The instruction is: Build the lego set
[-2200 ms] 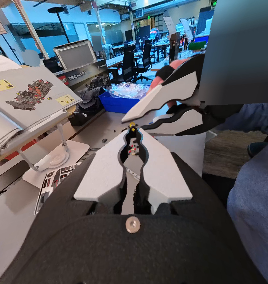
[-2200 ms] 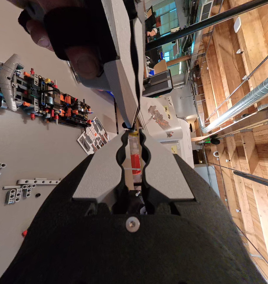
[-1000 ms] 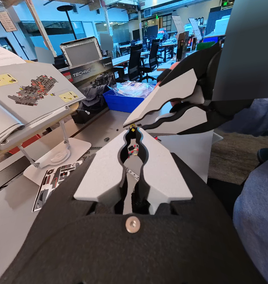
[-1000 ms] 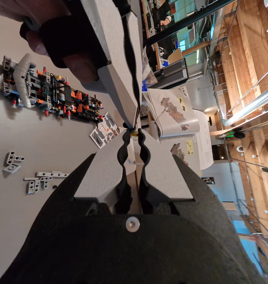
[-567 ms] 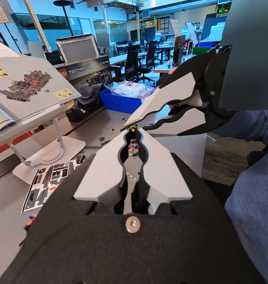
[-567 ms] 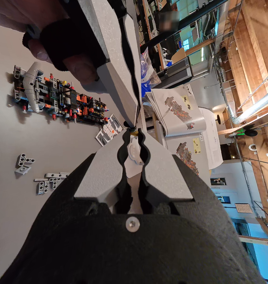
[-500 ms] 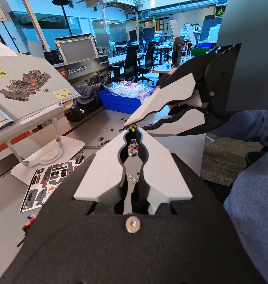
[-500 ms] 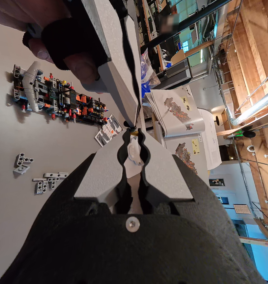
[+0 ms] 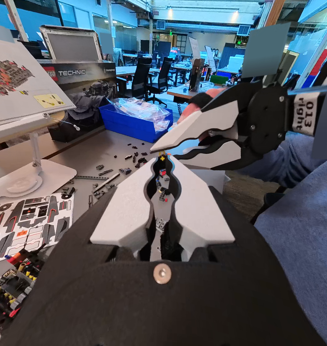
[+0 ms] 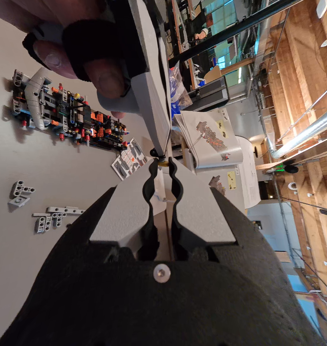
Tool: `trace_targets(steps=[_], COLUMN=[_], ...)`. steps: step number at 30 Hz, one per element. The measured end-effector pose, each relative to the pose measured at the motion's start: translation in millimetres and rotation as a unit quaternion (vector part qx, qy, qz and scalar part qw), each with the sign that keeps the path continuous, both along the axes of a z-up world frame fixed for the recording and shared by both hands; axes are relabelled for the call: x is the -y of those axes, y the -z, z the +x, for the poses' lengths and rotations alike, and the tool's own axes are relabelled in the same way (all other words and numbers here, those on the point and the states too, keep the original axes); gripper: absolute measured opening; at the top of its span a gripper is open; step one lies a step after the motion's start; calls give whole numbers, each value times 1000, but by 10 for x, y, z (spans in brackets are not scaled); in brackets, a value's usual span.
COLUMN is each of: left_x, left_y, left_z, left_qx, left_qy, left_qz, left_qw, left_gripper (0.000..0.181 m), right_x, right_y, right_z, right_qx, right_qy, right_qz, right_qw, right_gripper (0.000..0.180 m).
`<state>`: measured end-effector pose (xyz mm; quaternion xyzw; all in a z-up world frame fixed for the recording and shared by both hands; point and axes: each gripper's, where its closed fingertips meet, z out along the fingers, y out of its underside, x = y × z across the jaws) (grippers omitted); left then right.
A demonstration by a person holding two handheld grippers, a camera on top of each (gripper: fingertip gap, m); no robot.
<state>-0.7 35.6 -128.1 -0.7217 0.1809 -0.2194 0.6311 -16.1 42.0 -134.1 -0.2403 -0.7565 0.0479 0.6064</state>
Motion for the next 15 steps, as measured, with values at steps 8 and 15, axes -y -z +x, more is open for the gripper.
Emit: trace_targets(steps=[8, 15], left_x=[6, -40], left_y=[-19, 29], left_z=[71, 58], left_qx=[-26, -40], left_qy=[2, -1], left_qz=[1, -14], left_qw=[1000, 999], left_gripper=[4, 5], right_x=[-29, -77], right_y=[11, 51], right_z=[9, 1], right_qx=[3, 17], right_qy=[6, 25], right_qz=[11, 32], right_qw=[1000, 999], right_gripper=[8, 7])
